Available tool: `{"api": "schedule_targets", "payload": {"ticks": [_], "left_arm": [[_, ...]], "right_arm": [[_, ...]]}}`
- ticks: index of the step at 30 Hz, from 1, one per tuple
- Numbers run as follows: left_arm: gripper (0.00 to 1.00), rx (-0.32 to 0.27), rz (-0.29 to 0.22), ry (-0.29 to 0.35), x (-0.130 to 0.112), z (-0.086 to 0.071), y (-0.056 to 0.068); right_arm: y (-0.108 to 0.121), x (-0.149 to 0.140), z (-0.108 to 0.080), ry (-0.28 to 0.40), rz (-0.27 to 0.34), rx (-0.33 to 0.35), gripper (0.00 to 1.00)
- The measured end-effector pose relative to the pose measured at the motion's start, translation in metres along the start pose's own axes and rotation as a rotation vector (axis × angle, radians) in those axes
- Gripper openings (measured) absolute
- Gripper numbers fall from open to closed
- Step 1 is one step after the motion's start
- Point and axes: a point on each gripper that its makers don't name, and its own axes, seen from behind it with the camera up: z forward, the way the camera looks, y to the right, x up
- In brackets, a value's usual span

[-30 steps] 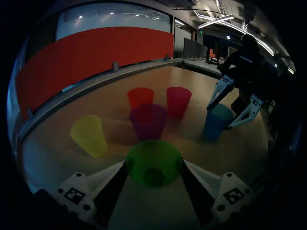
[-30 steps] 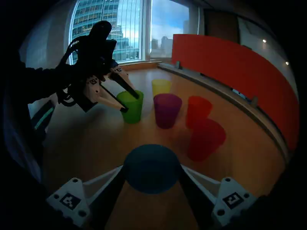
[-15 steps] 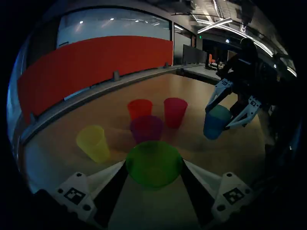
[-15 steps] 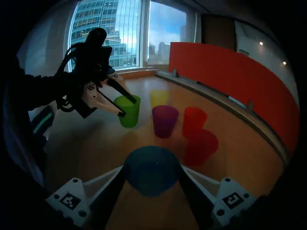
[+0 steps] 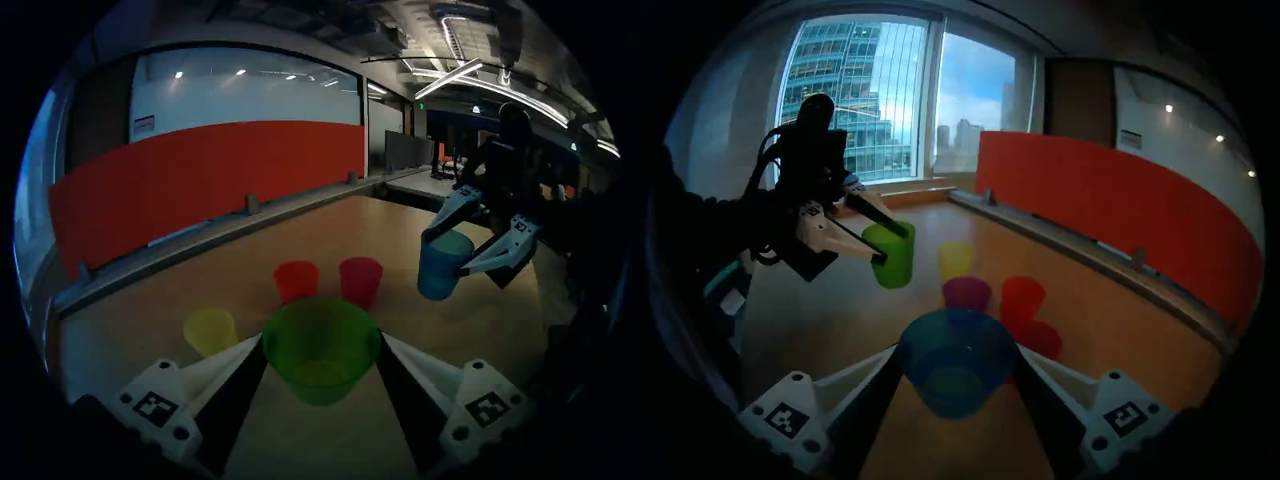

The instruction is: Pour water

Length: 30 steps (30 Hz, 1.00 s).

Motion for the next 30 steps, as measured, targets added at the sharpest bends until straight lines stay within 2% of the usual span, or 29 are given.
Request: {"api": "schedule_targets", "payload": {"ticks": [14, 30], "left_arm": [[0.89, 0.014, 0.005, 0.137, 0.043, -0.017, 0.012], [0.90, 0.019, 0.010, 0.252, 0.080, -0.033, 0.023]], "right_arm": [[0.001, 0.052, -0.017, 0.130, 0.007, -0.033, 0.93], [0.006, 0.080, -0.024, 0.205, 0.021, -0.058, 0.92]]}}
